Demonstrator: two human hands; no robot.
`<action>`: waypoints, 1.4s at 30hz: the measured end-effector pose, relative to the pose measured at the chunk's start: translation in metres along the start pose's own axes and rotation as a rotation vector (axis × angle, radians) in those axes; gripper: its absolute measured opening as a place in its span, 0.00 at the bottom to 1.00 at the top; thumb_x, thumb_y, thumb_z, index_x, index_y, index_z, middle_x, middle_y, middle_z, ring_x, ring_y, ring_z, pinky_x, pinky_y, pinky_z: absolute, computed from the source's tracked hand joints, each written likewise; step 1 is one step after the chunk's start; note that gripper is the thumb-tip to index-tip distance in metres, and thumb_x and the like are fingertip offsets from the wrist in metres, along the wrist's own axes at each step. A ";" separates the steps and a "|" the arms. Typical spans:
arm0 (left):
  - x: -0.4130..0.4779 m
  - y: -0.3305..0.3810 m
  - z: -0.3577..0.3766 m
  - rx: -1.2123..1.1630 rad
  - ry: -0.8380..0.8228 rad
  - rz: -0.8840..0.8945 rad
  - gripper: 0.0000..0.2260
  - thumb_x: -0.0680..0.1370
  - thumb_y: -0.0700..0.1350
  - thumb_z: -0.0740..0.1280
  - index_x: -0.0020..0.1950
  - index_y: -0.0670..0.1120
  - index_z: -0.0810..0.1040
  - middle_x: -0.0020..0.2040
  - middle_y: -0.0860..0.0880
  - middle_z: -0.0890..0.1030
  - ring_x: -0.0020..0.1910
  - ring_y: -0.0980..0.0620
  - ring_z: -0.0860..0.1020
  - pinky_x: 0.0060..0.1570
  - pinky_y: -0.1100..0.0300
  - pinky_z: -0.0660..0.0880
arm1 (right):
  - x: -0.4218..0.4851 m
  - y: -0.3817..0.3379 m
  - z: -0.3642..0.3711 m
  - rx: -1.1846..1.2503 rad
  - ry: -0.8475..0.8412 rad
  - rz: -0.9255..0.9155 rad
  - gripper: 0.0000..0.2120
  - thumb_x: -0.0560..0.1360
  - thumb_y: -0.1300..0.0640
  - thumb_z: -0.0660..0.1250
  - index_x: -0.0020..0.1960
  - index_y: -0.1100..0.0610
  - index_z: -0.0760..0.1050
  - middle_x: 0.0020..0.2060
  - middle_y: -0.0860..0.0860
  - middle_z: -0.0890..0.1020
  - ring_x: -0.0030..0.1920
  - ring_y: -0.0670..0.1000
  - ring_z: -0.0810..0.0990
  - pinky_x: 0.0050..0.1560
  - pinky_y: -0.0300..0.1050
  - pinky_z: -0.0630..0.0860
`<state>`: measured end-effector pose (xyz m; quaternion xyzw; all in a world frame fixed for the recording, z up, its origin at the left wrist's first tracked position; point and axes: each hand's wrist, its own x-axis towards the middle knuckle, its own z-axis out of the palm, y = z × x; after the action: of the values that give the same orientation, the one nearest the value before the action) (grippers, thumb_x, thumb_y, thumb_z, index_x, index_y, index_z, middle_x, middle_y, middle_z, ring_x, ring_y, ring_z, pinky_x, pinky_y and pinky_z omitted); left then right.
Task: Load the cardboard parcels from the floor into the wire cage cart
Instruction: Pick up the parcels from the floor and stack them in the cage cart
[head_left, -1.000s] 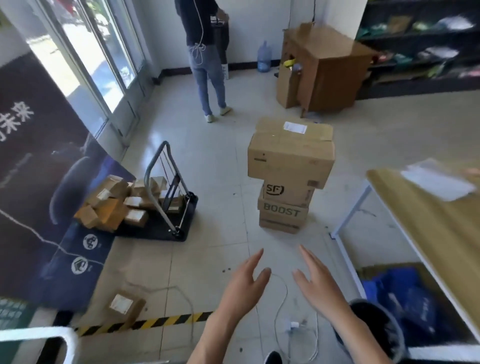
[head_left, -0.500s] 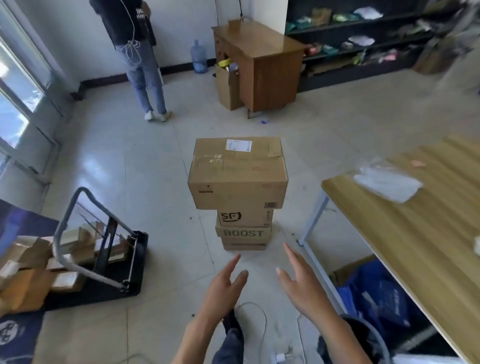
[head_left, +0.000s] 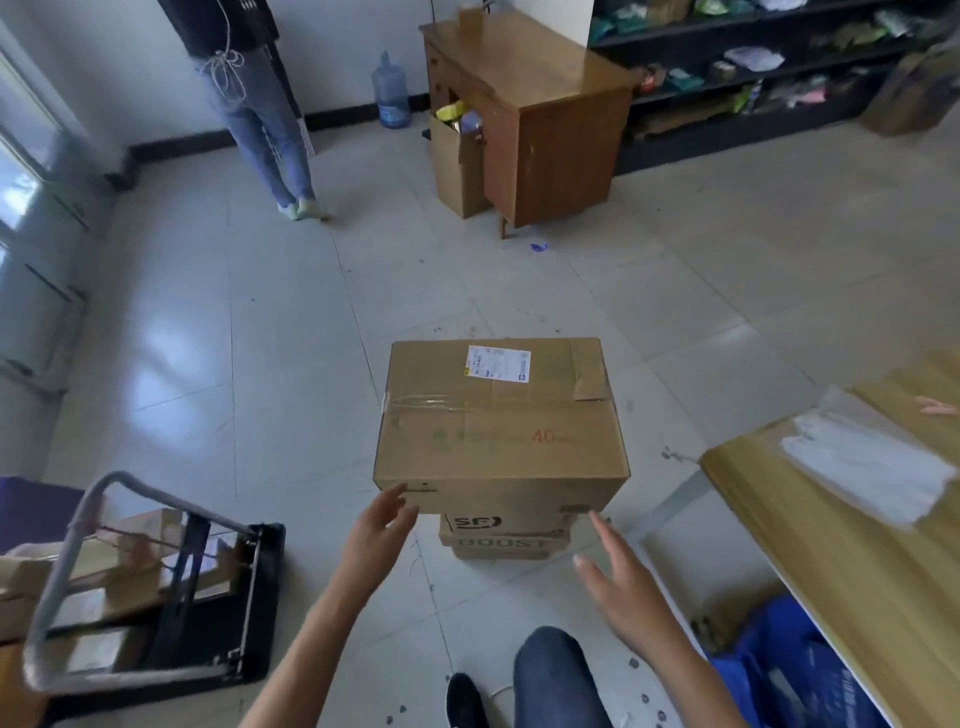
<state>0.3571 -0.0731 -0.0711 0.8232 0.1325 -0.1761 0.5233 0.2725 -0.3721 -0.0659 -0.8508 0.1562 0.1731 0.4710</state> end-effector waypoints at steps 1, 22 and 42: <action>0.018 0.006 -0.004 -0.001 0.028 -0.016 0.17 0.80 0.46 0.66 0.69 0.50 0.74 0.61 0.47 0.81 0.60 0.51 0.79 0.60 0.54 0.73 | 0.018 -0.001 -0.003 -0.020 -0.014 0.010 0.30 0.81 0.47 0.60 0.79 0.43 0.52 0.76 0.43 0.60 0.74 0.44 0.59 0.69 0.41 0.59; 0.168 -0.009 -0.026 -0.318 0.259 -0.485 0.30 0.61 0.58 0.82 0.59 0.54 0.76 0.54 0.51 0.84 0.51 0.51 0.84 0.48 0.56 0.81 | 0.293 -0.035 -0.044 -0.263 0.125 0.131 0.43 0.75 0.42 0.67 0.80 0.48 0.44 0.75 0.56 0.65 0.69 0.62 0.70 0.60 0.60 0.72; -0.537 -0.073 0.099 -0.589 1.490 -1.225 0.52 0.59 0.76 0.69 0.78 0.60 0.55 0.71 0.48 0.72 0.67 0.43 0.73 0.61 0.49 0.70 | -0.091 -0.160 0.227 -0.674 -1.084 -0.757 0.42 0.75 0.41 0.67 0.79 0.41 0.43 0.75 0.51 0.66 0.69 0.60 0.71 0.68 0.52 0.65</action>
<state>-0.1717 -0.1508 0.0607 0.3517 0.8642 0.1843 0.3091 0.2260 -0.0871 -0.0190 -0.7399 -0.4638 0.4333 0.2229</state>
